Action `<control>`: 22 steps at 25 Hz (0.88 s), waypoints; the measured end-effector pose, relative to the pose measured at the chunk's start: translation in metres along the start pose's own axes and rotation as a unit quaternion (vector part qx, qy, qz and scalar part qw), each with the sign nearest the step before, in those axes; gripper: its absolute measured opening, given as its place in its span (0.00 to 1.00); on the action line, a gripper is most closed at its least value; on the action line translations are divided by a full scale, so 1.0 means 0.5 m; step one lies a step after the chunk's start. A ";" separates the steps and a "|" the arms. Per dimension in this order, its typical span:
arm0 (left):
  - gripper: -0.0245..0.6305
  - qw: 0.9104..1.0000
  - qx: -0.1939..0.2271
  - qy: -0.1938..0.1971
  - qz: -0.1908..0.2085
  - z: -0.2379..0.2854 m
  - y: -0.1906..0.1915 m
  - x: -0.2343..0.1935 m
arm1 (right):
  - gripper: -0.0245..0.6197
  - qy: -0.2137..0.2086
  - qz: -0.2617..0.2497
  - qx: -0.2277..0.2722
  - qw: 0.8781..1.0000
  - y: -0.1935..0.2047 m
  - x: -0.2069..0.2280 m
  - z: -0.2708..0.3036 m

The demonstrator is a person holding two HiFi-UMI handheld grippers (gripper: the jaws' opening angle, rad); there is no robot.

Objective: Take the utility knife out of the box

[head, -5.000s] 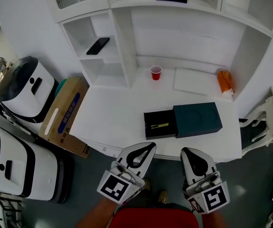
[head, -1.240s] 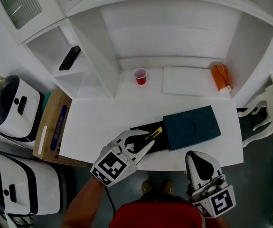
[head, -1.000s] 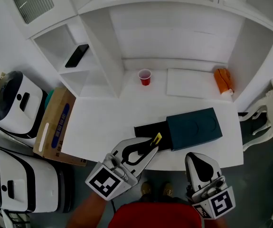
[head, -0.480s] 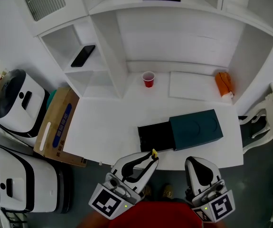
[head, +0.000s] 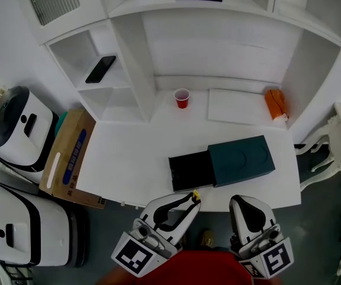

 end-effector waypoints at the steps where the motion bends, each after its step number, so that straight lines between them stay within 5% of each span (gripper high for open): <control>1: 0.16 1.000 0.001 0.001 0.001 0.001 -0.001 0.001 | 0.04 -0.001 -0.001 0.001 1.000 -0.002 0.000 0.002; 22: 0.16 1.000 0.000 0.009 0.007 0.011 -0.005 -0.002 | 0.04 0.001 -0.006 -0.010 1.000 0.002 0.000 0.011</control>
Point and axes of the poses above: the fingertips, and each gripper's own axes: z forward along the fingers, x to its right, y out of its underside, the point moved 8 cm from there along -z, backward along the fingers, and after that the axes turned 5 degrees about -y, right-handed, at the moved point
